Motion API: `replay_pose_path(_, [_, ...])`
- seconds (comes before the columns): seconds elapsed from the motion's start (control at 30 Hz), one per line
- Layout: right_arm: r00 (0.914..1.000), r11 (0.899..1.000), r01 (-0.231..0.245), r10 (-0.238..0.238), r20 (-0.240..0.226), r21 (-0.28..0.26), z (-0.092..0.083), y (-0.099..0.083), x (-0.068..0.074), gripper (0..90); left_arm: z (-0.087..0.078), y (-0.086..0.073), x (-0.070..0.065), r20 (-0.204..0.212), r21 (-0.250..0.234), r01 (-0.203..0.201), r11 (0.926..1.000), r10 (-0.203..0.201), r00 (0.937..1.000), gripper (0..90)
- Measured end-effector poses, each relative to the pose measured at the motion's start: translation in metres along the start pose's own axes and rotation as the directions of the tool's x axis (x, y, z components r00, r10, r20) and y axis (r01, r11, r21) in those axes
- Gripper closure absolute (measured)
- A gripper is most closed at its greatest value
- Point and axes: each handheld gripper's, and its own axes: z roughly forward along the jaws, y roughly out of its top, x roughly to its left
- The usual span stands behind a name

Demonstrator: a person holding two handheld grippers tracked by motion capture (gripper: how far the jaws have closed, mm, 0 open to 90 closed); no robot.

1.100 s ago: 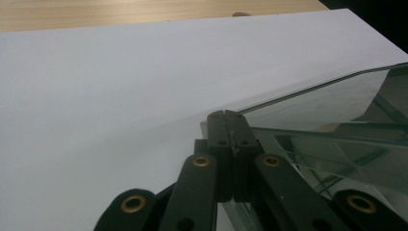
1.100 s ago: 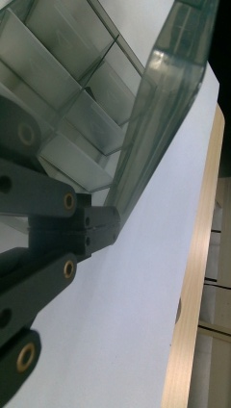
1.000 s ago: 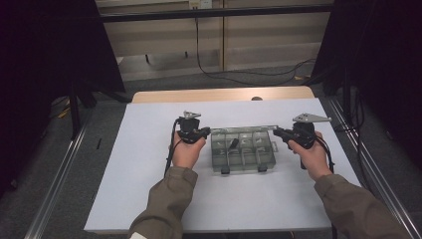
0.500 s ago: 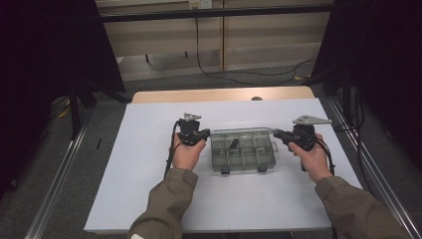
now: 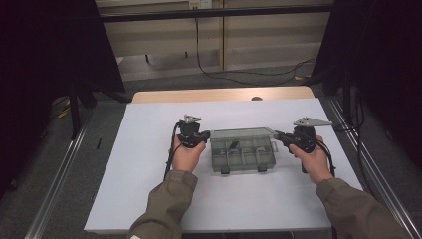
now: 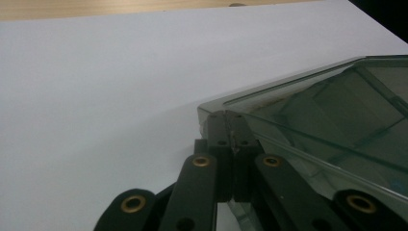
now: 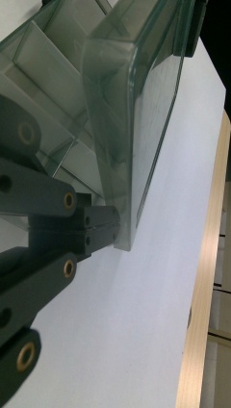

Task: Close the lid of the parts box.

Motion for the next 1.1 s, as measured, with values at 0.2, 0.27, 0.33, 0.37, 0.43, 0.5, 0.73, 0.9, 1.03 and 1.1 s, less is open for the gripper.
replay_pose_path(0.2, [1.0, 1.0, 0.003, -0.003, -0.002, 0.003, -0.0002, -0.0005, 0.0001, 90.0, 0.0001, -0.001, 0.0, 0.003, -0.002, 0.003, 1.0, -0.003, 1.0, 90.0])
replay_pose_path(0.27, [1.0, 1.0, 0.003, -0.003, -0.002, 0.003, -0.0001, -0.0007, 0.0, 90.0, 0.0002, -0.0011, -0.0002, 0.001, -0.001, 0.0, 1.0, 0.0, 1.0, 90.0])
replay_pose_path(0.33, [1.0, 1.0, 0.002, -0.002, -0.001, 0.005, -0.0001, -0.0011, -0.0003, 90.0, 0.0002, -0.0013, -0.0003, 0.002, -0.001, 0.003, 1.0, -0.003, 1.0, 90.0])
replay_pose_path(0.37, [1.0, 1.0, -0.001, 0.001, -0.001, 0.006, -0.0002, -0.0013, -0.0001, 90.0, 0.0, -0.0015, -0.0003, 0.003, 0.0, 0.002, 1.0, -0.002, 1.0, 90.0])
replay_pose_path(0.43, [1.0, 1.0, 0.001, -0.001, -0.003, 0.002, -0.0002, -0.0017, -0.0002, 90.0, 0.0, -0.0019, 0.0001, 0.006, 0.001, 0.005, 1.0, -0.005, 1.0, 90.0])
replay_pose_path(0.5, [1.0, 1.0, 0.003, -0.003, -0.004, 0.003, -0.0003, -0.0022, 0.0, 90.0, -0.0002, -0.0024, 0.0003, 0.008, 0.005, 0.005, 1.0, -0.005, 1.0, 90.0])
replay_pose_path(0.73, [1.0, 1.0, 0.0, 0.0, -0.005, 0.002, -0.0004, -0.0043, 0.0, 90.0, -0.0004, -0.0035, 0.0, 0.012, 0.008, 0.001, 1.0, -0.002, 0.9999, 90.0])
replay_pose_path(0.9, [1.0, 1.0, 0.005, -0.005, -0.002, 0.005, -0.0006, -0.0055, 0.0005, 90.0, -0.0004, -0.0043, 0.0004, 0.016, 0.009, 0.002, 1.0, -0.003, 0.9999, 90.0])
replay_pose_path(1.03, [1.0, 1.0, 0.003, -0.003, -0.002, 0.004, -0.0006, -0.0054, 0.0008, 90.0, -0.0004, -0.0045, 0.0005, 0.016, 0.009, 0.003, 1.0, -0.003, 0.9999, 90.0])
replay_pose_path(1.1, [1.0, 1.0, 0.003, -0.003, -0.003, 0.004, -0.0006, -0.0055, 0.0008, 90.0, -0.0003, -0.0046, 0.0004, 0.014, 0.007, 0.005, 1.0, -0.005, 0.9999, 90.0])
